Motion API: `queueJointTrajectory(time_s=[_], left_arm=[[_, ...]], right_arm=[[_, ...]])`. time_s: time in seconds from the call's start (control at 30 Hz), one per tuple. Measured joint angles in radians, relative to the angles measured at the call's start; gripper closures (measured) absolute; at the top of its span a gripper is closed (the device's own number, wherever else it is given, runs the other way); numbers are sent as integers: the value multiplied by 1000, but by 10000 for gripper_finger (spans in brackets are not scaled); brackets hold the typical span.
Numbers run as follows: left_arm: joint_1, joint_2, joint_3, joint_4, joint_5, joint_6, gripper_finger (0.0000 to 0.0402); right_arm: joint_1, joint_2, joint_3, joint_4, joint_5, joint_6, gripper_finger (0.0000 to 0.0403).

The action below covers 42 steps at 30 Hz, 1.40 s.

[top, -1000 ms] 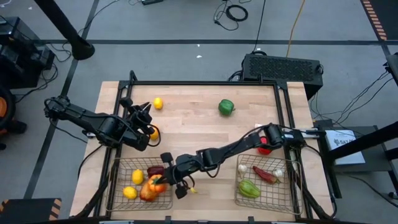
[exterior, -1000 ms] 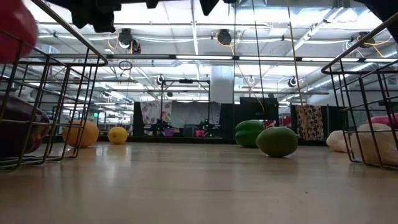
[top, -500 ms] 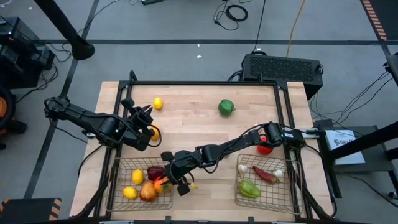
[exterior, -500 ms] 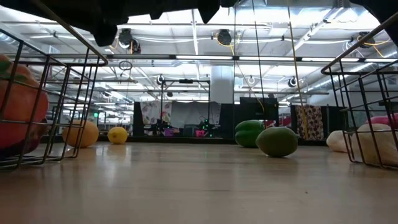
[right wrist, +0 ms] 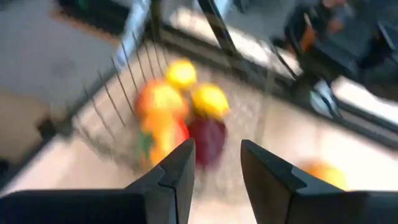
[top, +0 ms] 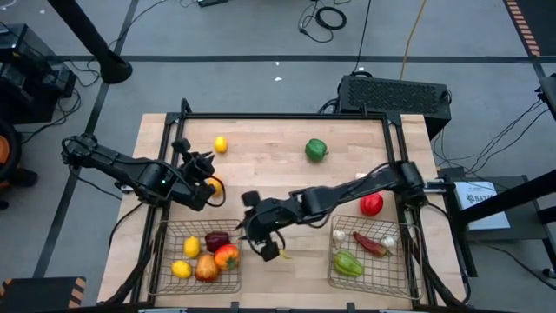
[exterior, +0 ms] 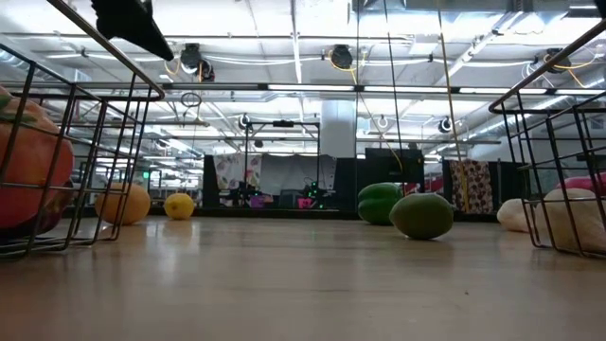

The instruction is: Sort produce into baskets

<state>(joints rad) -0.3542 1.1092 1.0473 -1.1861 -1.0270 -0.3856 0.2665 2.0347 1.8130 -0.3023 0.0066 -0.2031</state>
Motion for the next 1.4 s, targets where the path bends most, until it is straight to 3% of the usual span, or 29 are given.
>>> queueJointTrajectory(time_s=[0.3,0.43,0.7,0.97,1.27,1.4], left_arm=[[0,0,0,47,135,-34,340],[0,0,0,64,204,-54,340],[0,0,0,73,214,-162,340],[1,0,0,79,213,-157,340],[6,0,0,80,208,-98,340],[36,0,0,87,180,-70,340]], right_arm=[[6,-129,0,-477,150,131,282],[6,-133,0,-601,229,175,282],[-44,-138,-73,-740,320,249,282],[-137,-214,-256,-705,395,269,282],[-177,-449,-632,-455,323,371,282],[-192,-528,-709,-363,398,424,281]])
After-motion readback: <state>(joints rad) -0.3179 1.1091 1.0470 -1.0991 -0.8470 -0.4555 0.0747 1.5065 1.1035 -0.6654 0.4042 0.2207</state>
